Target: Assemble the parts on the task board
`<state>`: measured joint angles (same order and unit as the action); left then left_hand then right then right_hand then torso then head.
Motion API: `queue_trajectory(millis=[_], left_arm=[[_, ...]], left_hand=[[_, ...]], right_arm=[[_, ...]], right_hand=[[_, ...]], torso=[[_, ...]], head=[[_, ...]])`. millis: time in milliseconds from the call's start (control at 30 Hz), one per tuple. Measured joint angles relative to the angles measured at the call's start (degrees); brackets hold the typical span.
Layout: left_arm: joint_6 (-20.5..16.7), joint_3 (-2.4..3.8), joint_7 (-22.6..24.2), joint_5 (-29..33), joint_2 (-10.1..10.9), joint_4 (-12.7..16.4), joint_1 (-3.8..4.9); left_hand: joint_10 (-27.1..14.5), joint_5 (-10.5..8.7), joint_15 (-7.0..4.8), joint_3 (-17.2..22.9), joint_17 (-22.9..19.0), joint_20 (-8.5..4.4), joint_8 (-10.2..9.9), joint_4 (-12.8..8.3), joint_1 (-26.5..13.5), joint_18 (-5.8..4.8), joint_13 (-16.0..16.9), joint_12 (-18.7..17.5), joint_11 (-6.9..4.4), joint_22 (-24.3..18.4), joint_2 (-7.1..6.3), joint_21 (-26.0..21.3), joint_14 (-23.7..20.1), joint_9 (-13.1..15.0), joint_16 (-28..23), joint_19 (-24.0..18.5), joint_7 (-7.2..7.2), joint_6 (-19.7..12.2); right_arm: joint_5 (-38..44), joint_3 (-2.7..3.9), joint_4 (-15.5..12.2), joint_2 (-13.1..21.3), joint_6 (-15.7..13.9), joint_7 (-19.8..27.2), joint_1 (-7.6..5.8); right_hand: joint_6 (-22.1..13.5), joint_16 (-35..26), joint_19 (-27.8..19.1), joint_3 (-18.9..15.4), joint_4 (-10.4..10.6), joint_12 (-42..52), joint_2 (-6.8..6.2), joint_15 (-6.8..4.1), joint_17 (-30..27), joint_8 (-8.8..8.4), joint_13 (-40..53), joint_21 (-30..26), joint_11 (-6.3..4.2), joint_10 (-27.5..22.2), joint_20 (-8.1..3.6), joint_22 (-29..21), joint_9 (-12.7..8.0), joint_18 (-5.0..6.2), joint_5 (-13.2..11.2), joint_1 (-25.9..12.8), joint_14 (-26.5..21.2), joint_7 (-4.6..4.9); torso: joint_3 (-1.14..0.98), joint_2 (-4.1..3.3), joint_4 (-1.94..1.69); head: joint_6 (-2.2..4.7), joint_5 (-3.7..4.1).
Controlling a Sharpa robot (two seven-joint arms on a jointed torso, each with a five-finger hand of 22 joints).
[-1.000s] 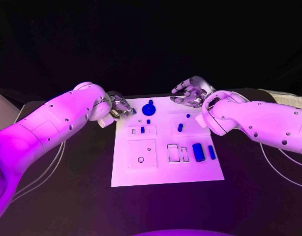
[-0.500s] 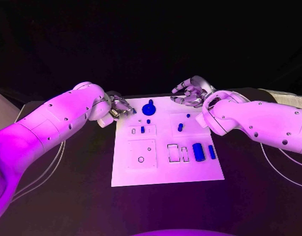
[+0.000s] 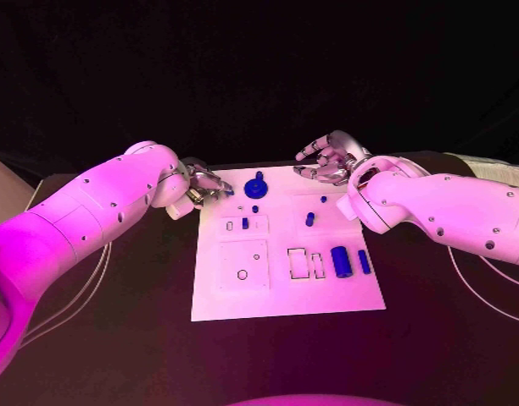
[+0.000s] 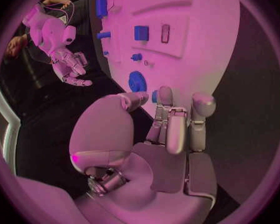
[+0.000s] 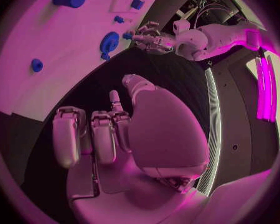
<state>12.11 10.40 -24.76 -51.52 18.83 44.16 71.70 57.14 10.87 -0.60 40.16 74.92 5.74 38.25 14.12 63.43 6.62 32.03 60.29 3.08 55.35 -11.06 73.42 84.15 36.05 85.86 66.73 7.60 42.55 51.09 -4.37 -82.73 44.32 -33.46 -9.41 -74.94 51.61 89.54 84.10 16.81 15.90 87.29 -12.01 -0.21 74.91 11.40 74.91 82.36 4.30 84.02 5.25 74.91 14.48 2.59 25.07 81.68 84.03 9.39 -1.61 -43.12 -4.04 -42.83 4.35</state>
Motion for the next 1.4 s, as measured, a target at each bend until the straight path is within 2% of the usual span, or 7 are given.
queue_trajectory(millis=[167,400,1033,1400], left_arm=[[-0.01,0.0,-0.31,0.01,-0.02,-0.11,0.0],[-0.08,-0.01,-0.56,0.02,-0.06,-0.25,0.0],[-0.68,-0.01,-0.6,0.03,-0.63,-0.99,0.02],[-0.95,-0.02,-0.56,0.04,-1.23,-1.77,0.02]], left_hand=[[0.0,0.0,0.0,-2.01,0.0,0.0,0.0,2.01,-0.45,0.0,0.0,0.24,0.0,0.17,0.0,-0.02,0.0,-0.04,0.0,0.0,-0.03,0.38],[0.0,0.0,0.0,-2.8,0.0,0.14,-0.22,2.8,-1.54,0.0,0.0,0.24,0.0,0.26,1.08,-0.02,0.0,-0.23,0.0,0.14,0.18,0.59],[0.0,0.0,0.0,-2.95,0.0,0.0,-0.67,2.63,-2.41,0.0,-0.05,0.24,0.0,0.29,1.51,-0.03,0.0,-0.4,0.0,0.44,0.18,0.59],[0.0,0.0,0.0,-2.94,0.0,0.0,-0.67,2.63,-2.07,0.0,-0.05,0.24,0.0,0.28,2.45,-0.03,0.0,-0.45,0.0,0.43,0.18,0.58]], right_arm=[[0.0,0.0,0.0,0.01,0.02,-0.01,0.0],[0.0,0.0,-0.01,0.01,0.04,-0.01,0.0],[0.0,0.0,0.04,-0.06,0.07,-0.01,0.0],[0.0,0.0,-0.06,0.03,0.07,0.0,0.0]], right_hand=[[0.0,0.0,0.0,0.0,0.0,0.0,0.0,0.0,0.0,0.0,0.0,0.0,0.0,0.0,0.0,0.0,0.0,0.0,0.0,0.0,0.0,0.0],[0.0,0.0,0.0,-0.01,0.0,0.0,0.0,0.0,0.0,0.0,0.0,0.0,0.0,0.0,0.0,-0.01,0.0,0.0,0.0,0.0,0.0,0.0],[0.0,0.0,0.0,-0.01,-0.01,0.0,-0.23,0.0,0.0,0.0,0.0,0.0,0.0,0.0,0.0,0.03,0.0,0.0,0.0,-0.23,0.0,0.0],[0.0,0.0,0.0,-0.01,-0.01,0.0,-0.23,0.0,0.0,0.0,0.0,0.0,0.0,0.0,0.0,0.02,0.0,0.0,0.0,-0.23,0.0,0.0]], torso=[[0.01,0.0,0.0],[0.01,-0.03,-0.01],[-0.04,-0.09,0.05],[-0.04,-0.11,0.03]], head=[[0.0,0.0],[0.0,0.09],[-0.09,0.11],[-0.23,0.27]])
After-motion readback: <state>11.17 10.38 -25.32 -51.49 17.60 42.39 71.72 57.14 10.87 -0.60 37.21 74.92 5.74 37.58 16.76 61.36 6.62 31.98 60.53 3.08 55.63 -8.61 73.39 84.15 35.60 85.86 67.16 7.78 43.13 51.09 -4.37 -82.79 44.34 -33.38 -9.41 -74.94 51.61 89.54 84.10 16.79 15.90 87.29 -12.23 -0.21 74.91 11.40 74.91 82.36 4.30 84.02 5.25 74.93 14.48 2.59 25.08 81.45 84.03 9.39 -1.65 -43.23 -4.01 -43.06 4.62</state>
